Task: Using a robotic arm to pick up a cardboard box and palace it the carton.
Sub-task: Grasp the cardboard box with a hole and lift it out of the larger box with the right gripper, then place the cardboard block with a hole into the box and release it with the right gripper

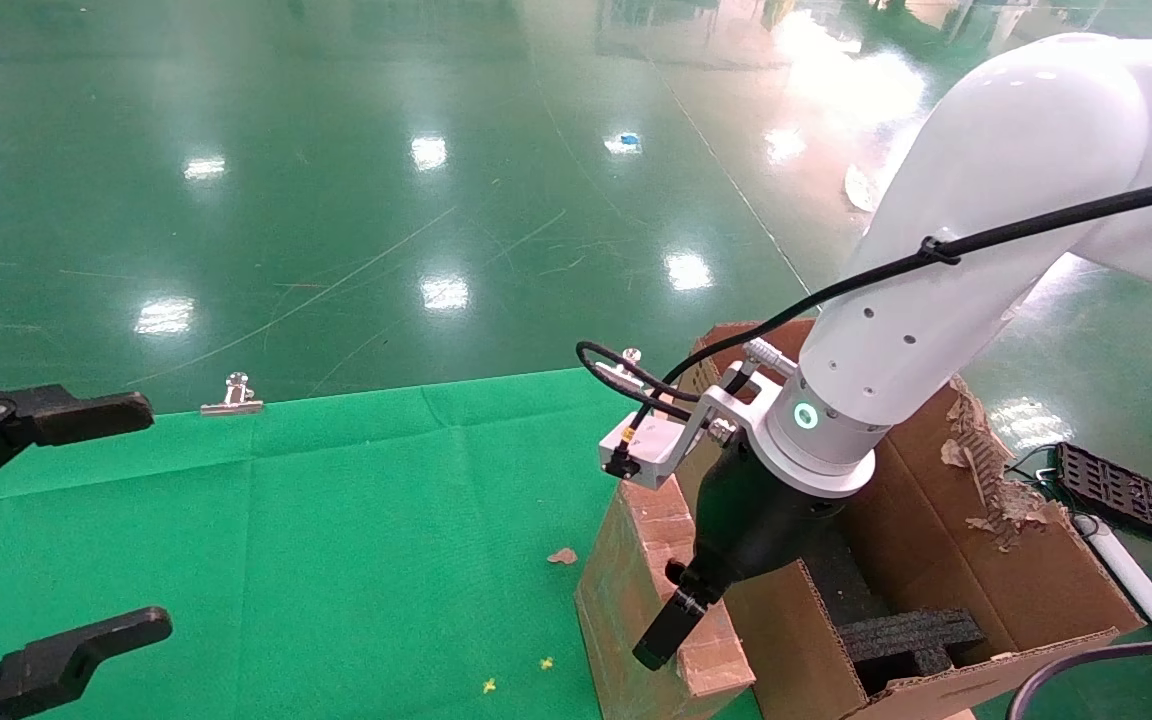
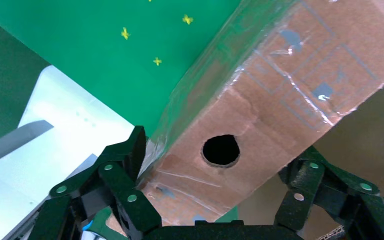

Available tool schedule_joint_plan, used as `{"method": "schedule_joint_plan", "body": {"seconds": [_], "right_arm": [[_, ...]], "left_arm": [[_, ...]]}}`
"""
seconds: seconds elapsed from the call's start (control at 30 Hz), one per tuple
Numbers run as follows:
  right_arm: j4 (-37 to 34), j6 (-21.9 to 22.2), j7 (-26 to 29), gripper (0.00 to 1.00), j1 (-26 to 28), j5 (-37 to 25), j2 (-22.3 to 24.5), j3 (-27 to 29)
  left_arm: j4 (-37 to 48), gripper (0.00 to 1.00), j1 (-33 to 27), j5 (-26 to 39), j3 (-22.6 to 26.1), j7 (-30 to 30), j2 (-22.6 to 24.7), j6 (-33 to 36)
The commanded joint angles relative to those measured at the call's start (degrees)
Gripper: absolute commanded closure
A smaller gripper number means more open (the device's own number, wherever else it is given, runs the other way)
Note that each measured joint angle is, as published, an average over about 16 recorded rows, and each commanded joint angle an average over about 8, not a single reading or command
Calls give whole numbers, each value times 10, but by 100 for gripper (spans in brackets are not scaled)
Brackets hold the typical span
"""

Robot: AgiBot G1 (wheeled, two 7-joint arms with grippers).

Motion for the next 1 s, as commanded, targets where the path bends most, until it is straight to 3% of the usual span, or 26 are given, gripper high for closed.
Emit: {"method": "schedule_joint_plan", "body": {"seconds": [0.03, 0.7, 1.0], "right_arm": [[0, -2, 1, 100, 0, -3, -3, -2], [1, 8, -25, 100, 13, -8, 15, 7], [-20, 49, -123, 100, 85, 30, 110, 76]], "left_arm": [[0, 100, 0, 0, 0, 0, 0, 0], [0, 100, 0, -1, 1, 0, 0, 0], [0, 100, 0, -1, 1, 1, 0, 0]]}}
